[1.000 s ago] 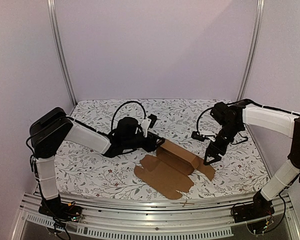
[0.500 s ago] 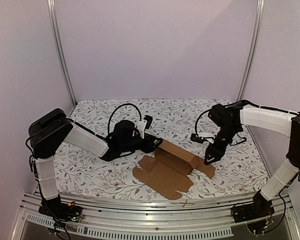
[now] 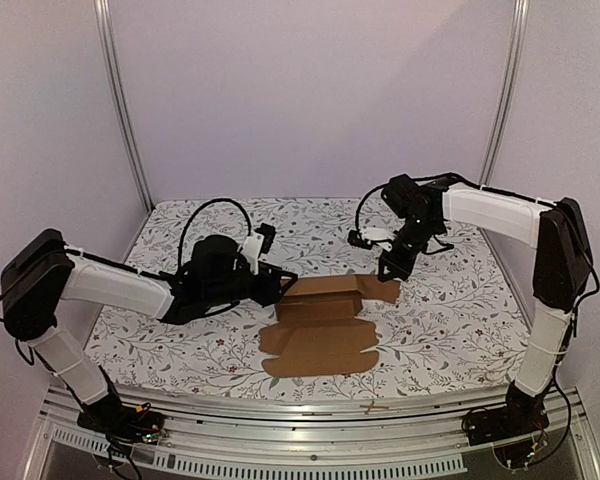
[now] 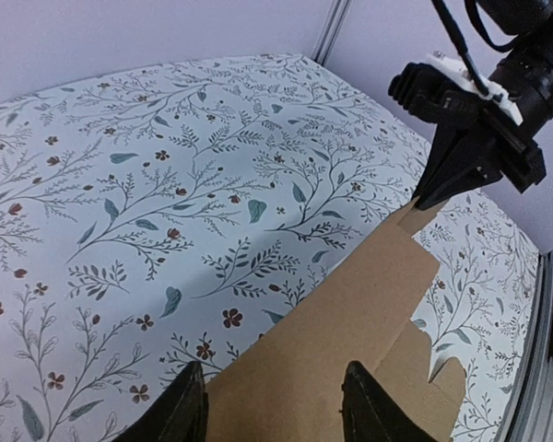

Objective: Fold the paper box

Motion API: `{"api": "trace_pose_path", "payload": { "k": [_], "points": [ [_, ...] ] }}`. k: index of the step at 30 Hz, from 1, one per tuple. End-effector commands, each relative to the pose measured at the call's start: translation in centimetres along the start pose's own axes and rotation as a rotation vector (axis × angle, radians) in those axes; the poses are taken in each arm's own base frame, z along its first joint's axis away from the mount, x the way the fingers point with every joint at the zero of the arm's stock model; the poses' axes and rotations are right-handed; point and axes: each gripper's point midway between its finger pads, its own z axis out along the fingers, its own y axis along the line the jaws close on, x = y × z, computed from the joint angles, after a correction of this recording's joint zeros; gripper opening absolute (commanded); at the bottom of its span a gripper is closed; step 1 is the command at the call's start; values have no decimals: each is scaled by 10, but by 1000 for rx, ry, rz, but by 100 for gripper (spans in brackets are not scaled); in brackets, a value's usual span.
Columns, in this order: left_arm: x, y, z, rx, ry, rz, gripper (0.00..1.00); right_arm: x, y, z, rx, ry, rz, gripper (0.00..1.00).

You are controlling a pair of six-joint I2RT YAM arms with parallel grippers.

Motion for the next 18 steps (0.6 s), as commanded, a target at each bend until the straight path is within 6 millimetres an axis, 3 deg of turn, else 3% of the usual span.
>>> {"api": "trace_pose_path", "payload": {
  "k": [1,5,9,14,18],
  "points": [
    [-16,18,-17,-101,16,63,52,-40,2,20,2,-44,-139,0],
    [-32,43,-13,-147,63,67,57,-52,-1,34,-15,-44,-163,7],
    [-31,65,6,-68,137,-14,58,-48,6,24,-47,-45,-162,22],
    [-25,47,25,252,175,-93,61,-40,26,-8,-123,-93,-164,34],
    [-29,33,44,342,193,-114,61,-31,27,-20,-172,-127,-130,38]
  ]
}}
